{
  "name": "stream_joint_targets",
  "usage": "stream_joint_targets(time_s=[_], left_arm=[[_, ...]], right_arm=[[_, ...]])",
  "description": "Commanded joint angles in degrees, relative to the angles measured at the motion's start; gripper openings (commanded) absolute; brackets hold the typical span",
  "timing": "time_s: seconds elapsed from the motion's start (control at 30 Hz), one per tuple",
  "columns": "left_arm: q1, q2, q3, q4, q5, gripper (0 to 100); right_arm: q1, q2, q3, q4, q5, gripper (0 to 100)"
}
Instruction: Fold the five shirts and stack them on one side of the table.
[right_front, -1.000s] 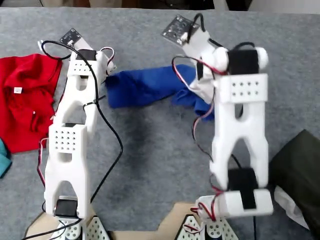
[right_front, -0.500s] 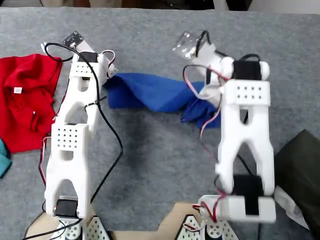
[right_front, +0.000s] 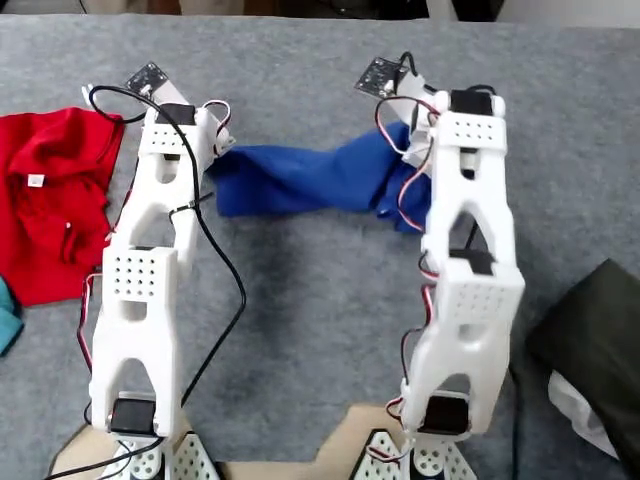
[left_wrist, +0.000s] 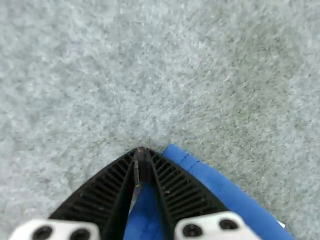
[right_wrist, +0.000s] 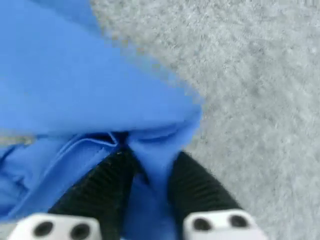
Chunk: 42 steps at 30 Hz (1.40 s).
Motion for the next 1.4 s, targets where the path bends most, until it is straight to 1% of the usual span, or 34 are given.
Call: stream_joint_targets(time_s=[0.0, 0.1, 0.23, 0.37, 0.57, 0.63, 0.8, 0.87, 0.97, 1.1, 1.37], left_arm=[[0.1, -0.8, -3.0, -0.6, -0.4, 2], [0.1, -0.8, -3.0, -0.7, -0.4, 2], [0.2, -0.8, -3.0, -0.7, -0.4, 2], [0.2, -0.8, -3.0, -0.7, -0.4, 2], [0.2, -0.8, -3.0, -0.7, -0.4, 2], [0.4, -0.8, -3.0, -0.8, -0.4, 2], [0.6, -0.8, -3.0, -0.7, -0.4, 2], [0.5, -0.8, -3.0, -0.7, -0.4, 2], [0.6, -0.8, -3.0, -0.6, -0.4, 2], [0.4, -0.8, -3.0, -0.6, -0.4, 2], [0.4, -0.8, -3.0, -0.7, -0.4, 2]], right_arm=[[0.8, 2.9, -11.8, 4.5, 1.8, 26.0], [1.6, 3.9, -19.4, 9.1, 2.1, 31.4], [3.2, 4.3, -28.5, 14.9, 2.1, 31.4], [3.6, 4.3, -34.1, 20.4, 2.1, 31.4], [0.7, 3.9, -39.7, 28.2, 0.7, 31.3], [-0.9, 3.9, -39.6, 28.7, -2.5, 30.8], [-5.5, 3.5, -31.3, 28.7, -9.3, 18.9], [-7.5, 3.1, -26.9, 28.7, -10.8, 17.0], [-8.8, 3.4, -24.0, 28.4, -11.7, 20.1], [-8.8, 5.1, -25.1, 28.2, -12.2, 24.1], [-6.0, 8.5, -32.0, 28.0, -10.7, 23.9]])
